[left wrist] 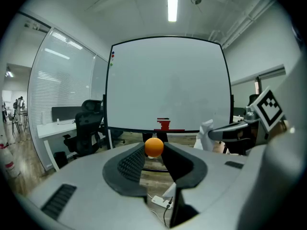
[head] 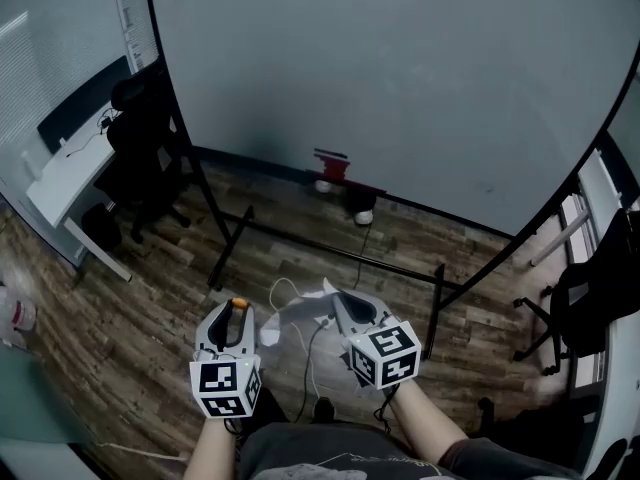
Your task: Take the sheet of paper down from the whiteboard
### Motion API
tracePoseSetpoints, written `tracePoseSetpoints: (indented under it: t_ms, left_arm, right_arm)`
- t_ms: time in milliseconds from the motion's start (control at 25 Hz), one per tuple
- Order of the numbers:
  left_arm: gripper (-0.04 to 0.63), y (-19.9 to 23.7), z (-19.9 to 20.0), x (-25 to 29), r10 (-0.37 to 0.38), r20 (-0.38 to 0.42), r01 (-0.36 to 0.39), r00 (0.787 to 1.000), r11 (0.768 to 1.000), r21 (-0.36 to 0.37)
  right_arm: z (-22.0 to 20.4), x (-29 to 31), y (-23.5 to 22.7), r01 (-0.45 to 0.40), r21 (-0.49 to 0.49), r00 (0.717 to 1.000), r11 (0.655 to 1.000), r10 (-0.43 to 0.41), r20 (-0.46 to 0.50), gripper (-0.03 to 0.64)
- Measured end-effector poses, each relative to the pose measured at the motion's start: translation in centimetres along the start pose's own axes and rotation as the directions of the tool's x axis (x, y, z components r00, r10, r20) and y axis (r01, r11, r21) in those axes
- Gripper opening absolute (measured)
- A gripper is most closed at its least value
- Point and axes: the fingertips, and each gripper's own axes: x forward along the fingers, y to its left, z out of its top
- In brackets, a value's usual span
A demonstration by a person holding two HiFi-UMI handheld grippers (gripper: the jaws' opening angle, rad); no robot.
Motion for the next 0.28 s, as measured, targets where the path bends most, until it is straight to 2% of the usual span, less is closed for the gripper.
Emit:
tracePoseSetpoints:
  t_ms: [280]
  left_arm:
    - [0.126,0.7,0.2,-1.6,0.03,0.024,-0.03,0.999,0.999,0.014]
  right_arm:
    - [0.0,0.5,1.1,-0.008,-0.034,1.0,0.999,0.008,-0.006,0.021]
